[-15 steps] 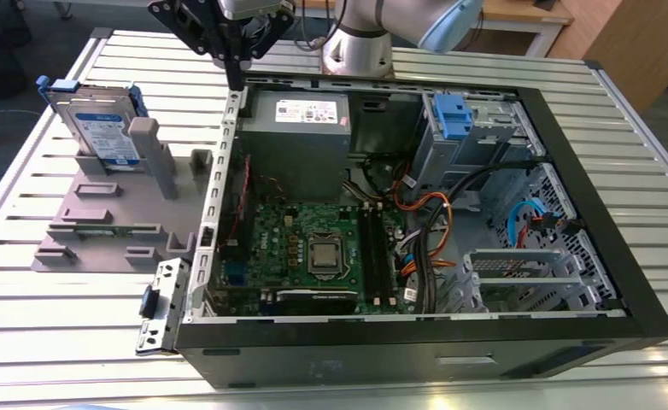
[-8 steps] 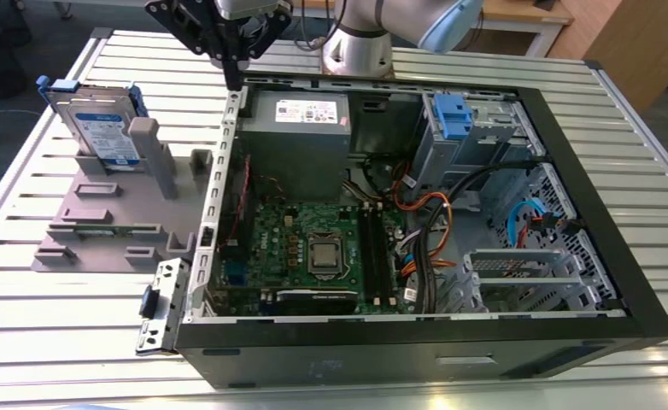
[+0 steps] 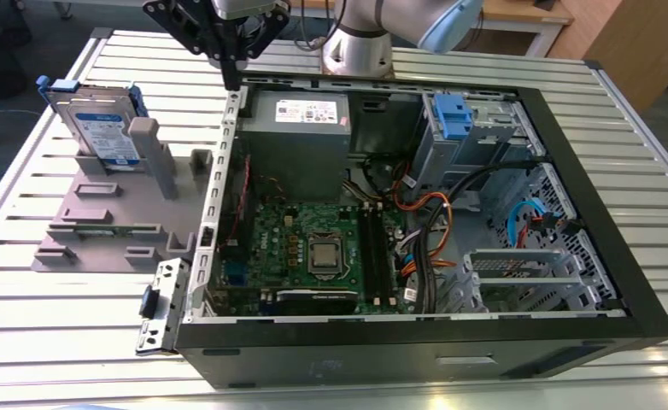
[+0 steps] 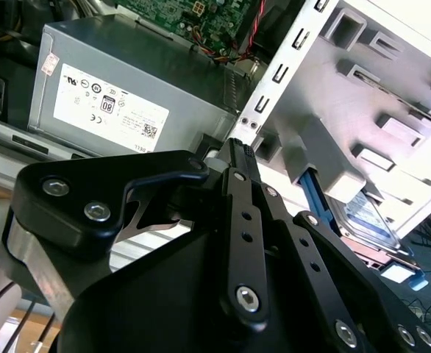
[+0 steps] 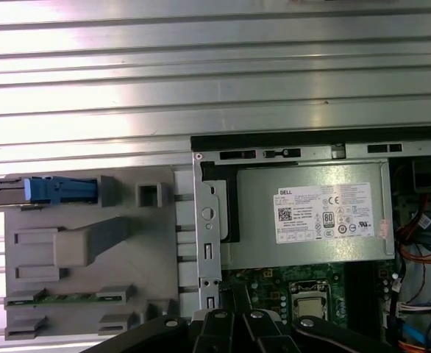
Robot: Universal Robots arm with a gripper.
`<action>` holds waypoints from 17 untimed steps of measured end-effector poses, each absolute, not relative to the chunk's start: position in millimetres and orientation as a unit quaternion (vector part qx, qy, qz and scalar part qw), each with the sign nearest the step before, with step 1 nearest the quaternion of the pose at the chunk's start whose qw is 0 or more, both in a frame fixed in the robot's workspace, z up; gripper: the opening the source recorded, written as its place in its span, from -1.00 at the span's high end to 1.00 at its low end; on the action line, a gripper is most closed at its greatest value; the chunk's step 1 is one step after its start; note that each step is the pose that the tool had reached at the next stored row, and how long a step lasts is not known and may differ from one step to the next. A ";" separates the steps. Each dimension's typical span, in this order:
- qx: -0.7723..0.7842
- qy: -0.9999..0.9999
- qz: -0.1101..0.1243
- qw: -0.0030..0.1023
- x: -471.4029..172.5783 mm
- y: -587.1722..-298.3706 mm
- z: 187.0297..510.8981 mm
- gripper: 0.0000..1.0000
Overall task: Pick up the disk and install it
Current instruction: 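Reach for the disk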
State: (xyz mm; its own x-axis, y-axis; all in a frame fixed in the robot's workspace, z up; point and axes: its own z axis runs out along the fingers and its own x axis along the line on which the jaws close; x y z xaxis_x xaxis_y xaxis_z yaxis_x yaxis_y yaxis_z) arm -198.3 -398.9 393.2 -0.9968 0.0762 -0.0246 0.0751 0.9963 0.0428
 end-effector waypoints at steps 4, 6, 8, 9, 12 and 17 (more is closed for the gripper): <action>0.038 0.999 0.021 0.013 -199.2 -398.9 393.2 0.79; 0.038 0.999 0.021 0.013 -199.6 -398.9 393.2 0.79; 0.038 0.999 0.021 0.013 -200.1 -398.9 393.2 0.79; 0.038 0.999 0.021 0.013 -200.3 -398.9 393.2 0.79; 0.038 0.999 0.021 0.013 -201.0 -398.9 393.1 0.79; 0.038 0.999 0.021 0.013 -202.1 -398.9 393.1 0.79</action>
